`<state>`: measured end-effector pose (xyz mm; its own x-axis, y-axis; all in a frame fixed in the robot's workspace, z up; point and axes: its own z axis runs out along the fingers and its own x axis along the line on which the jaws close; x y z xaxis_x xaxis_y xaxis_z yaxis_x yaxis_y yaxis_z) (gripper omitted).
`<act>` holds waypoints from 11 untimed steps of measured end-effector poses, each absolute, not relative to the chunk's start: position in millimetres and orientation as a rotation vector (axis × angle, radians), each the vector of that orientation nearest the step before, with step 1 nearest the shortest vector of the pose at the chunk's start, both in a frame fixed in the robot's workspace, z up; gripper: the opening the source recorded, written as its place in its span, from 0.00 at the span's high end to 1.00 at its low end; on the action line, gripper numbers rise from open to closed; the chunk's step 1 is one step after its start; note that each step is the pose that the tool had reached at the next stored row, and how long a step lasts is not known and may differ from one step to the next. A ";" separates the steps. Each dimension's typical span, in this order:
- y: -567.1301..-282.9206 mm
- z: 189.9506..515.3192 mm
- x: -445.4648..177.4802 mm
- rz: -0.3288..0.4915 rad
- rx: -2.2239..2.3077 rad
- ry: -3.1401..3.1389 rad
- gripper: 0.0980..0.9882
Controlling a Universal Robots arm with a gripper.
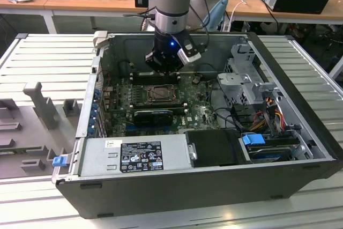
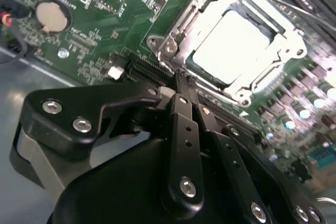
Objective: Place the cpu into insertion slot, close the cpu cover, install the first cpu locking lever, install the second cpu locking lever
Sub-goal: 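Install the first cpu locking lever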
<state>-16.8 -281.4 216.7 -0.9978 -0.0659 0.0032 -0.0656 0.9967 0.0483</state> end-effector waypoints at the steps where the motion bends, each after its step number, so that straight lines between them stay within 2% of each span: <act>1: -281.4 219.5 -16.8 -0.075 0.103 -3.134 0.99; 11: -288.1 219.5 -16.8 -0.075 0.103 -3.134 0.99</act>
